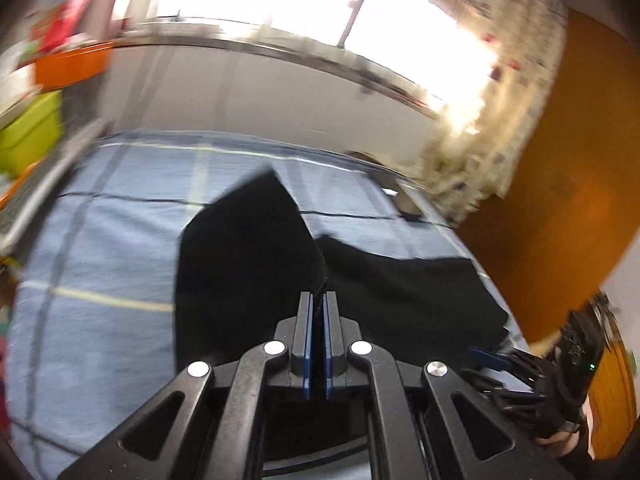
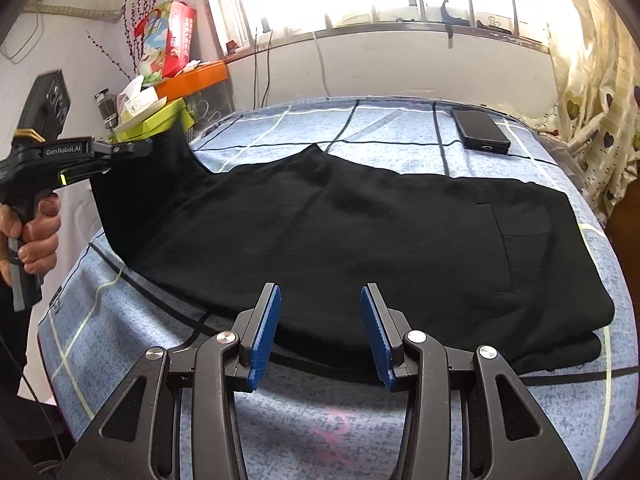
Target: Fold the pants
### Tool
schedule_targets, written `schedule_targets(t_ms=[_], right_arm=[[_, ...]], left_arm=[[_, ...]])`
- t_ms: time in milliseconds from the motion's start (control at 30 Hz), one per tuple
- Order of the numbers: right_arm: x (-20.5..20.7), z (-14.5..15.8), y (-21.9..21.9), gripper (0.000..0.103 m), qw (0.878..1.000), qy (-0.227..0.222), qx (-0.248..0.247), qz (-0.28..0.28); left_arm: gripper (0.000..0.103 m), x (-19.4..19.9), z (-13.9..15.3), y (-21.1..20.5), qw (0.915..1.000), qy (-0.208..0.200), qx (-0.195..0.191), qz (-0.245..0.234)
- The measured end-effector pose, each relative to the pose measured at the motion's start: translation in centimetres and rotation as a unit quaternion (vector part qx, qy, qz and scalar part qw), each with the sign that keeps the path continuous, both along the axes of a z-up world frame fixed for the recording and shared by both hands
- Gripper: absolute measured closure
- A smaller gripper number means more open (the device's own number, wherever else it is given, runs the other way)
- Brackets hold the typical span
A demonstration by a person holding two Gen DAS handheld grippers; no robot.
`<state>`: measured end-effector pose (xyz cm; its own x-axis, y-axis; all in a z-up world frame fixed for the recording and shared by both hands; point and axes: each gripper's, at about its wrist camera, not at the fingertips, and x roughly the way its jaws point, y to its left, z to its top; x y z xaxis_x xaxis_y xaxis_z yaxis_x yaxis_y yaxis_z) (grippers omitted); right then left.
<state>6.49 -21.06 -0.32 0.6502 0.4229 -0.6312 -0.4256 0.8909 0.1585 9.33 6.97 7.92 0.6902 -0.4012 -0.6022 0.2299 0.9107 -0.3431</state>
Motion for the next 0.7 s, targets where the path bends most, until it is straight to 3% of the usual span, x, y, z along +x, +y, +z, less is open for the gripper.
schedule_targets(t_ms=[100,267,400,467,567,700], right_arm=[[0.0,-0.2,-0.6,0.06,1.0,0.003,0.002,-0.009],[-0.1,-0.4,-1.4,0.06,1.0,0.009,0.001,-0.017],[-0.2,-0.3,-1.9,0.06,1.0,0.009,0.001,-0.021],[0.0,-0.2,-2.2,0.06,1.0,0.009,0.008,-0.02],[0.8,0.2,-2.0,0.06,0.999,0.014,0.029,-0.013],[2.8,0.5,-0.3,0.06,0.996,0.031,0.077,0.015]], left_arm=[[0.098,1.2,-1.1,-3.9,0.999,0.013,-0.002,-0.043],[0.102,3.1,-6.0,-9.5,0.9923,0.08,0.004,-0.095],[0.102,2.8,-8.1,-10.9,0.9865,0.118,-0.012,-0.113],[0.102,1.7,-7.2,-9.9,0.9878,0.106,-0.026,-0.111],[0.101,-0.1,-4.7,-7.2,0.9944,0.058,-0.03,-0.083],[0.095,-0.9,-3.3,-2.5,0.9996,0.021,0.018,0.01]])
